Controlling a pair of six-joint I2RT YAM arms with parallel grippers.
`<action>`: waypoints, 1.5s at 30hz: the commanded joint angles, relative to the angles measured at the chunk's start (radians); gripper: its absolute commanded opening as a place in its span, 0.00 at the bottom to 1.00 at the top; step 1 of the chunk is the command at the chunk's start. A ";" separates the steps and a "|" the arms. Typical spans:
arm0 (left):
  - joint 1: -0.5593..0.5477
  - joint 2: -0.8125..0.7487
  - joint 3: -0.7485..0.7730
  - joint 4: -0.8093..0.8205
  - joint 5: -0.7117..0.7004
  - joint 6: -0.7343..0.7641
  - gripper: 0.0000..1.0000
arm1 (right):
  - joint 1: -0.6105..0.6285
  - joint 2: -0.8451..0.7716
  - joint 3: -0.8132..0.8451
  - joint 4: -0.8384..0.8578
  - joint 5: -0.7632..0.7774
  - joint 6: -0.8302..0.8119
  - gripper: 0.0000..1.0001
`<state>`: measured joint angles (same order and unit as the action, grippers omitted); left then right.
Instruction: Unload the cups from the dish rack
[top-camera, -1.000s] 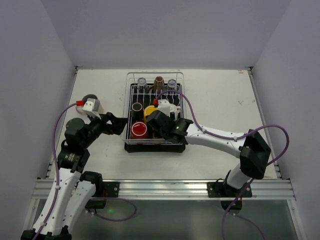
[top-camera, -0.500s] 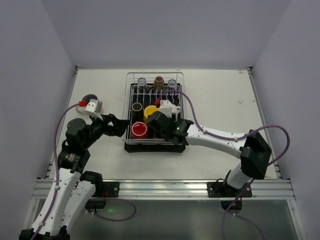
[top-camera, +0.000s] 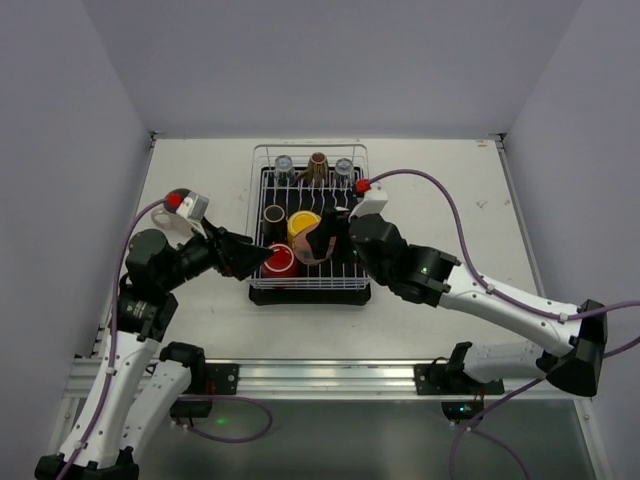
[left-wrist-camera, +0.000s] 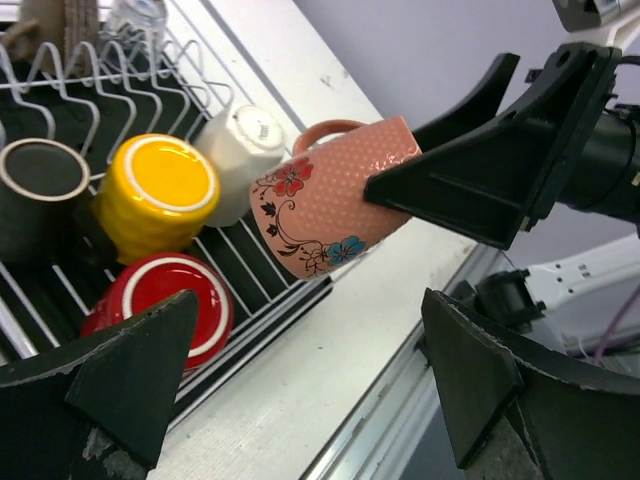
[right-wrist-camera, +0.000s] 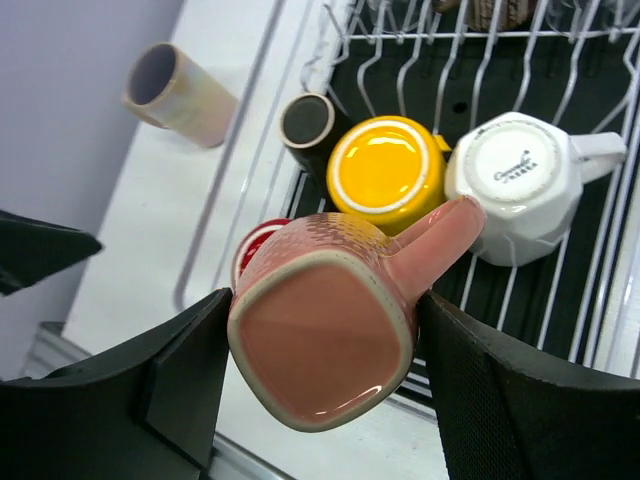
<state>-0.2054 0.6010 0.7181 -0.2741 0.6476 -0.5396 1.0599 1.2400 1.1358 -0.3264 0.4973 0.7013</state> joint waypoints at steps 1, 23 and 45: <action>-0.006 -0.004 -0.011 0.080 0.151 -0.137 0.97 | 0.003 -0.097 -0.010 0.187 -0.043 0.013 0.01; -0.008 -0.047 -0.226 0.656 0.305 -0.683 0.64 | 0.002 -0.105 -0.093 0.593 -0.405 0.150 0.03; -0.008 -0.075 -0.232 0.918 0.205 -0.715 0.00 | -0.201 -0.131 -0.389 0.935 -0.638 0.385 0.99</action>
<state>-0.2100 0.5537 0.4408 0.5224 0.8814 -1.2709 0.9421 1.1545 0.8089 0.4377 -0.0395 1.0088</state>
